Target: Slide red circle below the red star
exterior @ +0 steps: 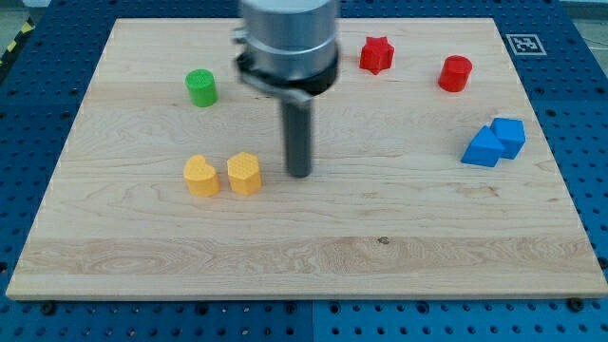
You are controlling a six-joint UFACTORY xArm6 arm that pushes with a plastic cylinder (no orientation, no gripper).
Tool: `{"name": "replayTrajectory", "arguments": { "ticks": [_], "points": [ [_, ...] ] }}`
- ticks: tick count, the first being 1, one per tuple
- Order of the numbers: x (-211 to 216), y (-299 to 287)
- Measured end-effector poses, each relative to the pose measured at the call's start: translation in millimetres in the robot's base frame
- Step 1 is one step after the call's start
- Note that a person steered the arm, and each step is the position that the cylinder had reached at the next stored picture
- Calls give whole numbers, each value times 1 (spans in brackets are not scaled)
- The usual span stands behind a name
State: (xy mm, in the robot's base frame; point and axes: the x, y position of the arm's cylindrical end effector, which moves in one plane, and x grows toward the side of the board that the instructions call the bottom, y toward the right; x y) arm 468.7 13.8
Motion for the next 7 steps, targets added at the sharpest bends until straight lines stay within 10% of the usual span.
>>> {"name": "replayTrajectory", "arguments": {
  "ticks": [3,7],
  "points": [
    [-116,218],
    [-164,204]
  ]
}}
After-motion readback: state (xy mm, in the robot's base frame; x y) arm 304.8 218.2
